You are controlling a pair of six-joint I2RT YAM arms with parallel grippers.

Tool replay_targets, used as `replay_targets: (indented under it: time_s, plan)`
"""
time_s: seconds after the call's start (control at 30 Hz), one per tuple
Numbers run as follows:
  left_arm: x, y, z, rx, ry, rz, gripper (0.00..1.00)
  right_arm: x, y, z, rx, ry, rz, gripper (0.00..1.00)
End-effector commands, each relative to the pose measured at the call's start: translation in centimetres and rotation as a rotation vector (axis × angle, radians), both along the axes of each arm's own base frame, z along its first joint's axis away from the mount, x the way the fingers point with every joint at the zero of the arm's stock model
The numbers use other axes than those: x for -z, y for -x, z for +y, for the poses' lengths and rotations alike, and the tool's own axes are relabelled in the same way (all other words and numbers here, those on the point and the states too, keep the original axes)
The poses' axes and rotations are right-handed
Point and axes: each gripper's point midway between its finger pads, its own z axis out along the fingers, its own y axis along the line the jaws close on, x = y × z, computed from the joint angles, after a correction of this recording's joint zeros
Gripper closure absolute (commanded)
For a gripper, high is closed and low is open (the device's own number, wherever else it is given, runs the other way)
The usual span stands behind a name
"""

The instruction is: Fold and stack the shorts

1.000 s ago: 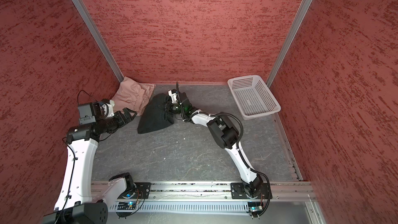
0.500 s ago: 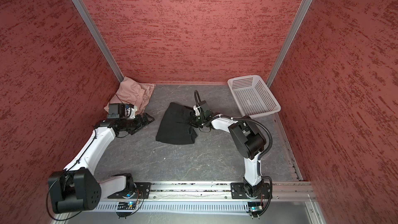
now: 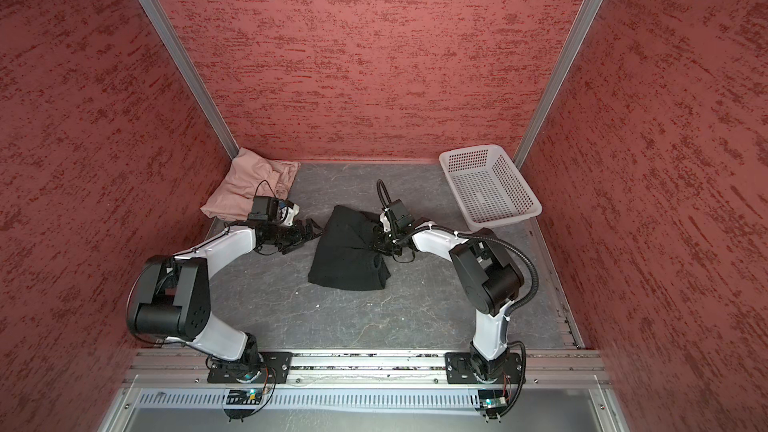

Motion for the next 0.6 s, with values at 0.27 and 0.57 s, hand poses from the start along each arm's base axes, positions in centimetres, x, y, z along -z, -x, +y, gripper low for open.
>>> replay_targets:
  time_s: [0.27, 0.57]
  plan:
    - [2.4, 1.0, -4.3, 0.181, 0.105, 0.014, 0.01, 0.6, 1.2, -1.6, 0.068, -0.124, -0.051, 0.96]
    - [4.4, 3.1, -7.0, 0.27, 0.18, 0.062, 0.01, 0.7, 1.9, -1.9, 0.073, -0.159, -0.051, 0.98]
